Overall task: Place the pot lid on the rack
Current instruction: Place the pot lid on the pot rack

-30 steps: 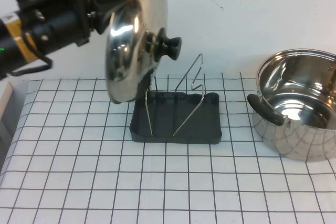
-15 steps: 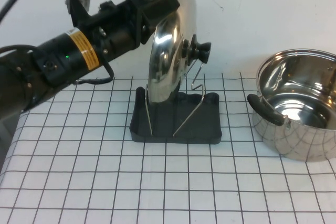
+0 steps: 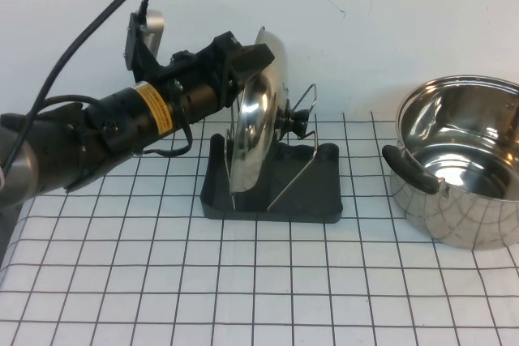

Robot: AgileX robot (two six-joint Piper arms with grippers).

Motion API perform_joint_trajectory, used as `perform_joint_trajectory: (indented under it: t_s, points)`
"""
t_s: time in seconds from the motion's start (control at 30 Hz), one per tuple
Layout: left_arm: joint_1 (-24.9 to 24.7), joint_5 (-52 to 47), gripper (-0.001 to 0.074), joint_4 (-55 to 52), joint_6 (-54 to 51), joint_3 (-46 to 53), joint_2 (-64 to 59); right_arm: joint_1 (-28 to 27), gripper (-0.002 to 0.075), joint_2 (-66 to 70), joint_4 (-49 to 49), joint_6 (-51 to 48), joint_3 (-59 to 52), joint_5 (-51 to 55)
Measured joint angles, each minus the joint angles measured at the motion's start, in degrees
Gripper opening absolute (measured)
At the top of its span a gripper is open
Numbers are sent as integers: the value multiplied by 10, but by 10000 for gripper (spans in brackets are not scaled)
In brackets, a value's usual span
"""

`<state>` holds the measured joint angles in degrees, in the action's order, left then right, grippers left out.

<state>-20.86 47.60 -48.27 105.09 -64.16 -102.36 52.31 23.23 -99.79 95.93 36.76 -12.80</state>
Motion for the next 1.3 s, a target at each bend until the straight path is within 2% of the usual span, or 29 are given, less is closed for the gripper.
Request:
perform_joint_trajectory:
  t_s: [0.23,0.47,1.1,1.2,1.3]
  points:
    - [0,2,14,36,-10,0,-13,0,5,0,0,6,0,0]
    - [0,59,14,76,-18,0,-13,0,5,0,0,11,-30,0]
    - [-12,48,18,55,-50,-5,-59,0,5,0,0,30,-58,15]
    - [-12,43,91,46,-72,-5,-61,0,5,0,0,30,-58,15]
    - [-12,38,299,34,-85,-5,-65,0,5,0,0,30,-58,15]
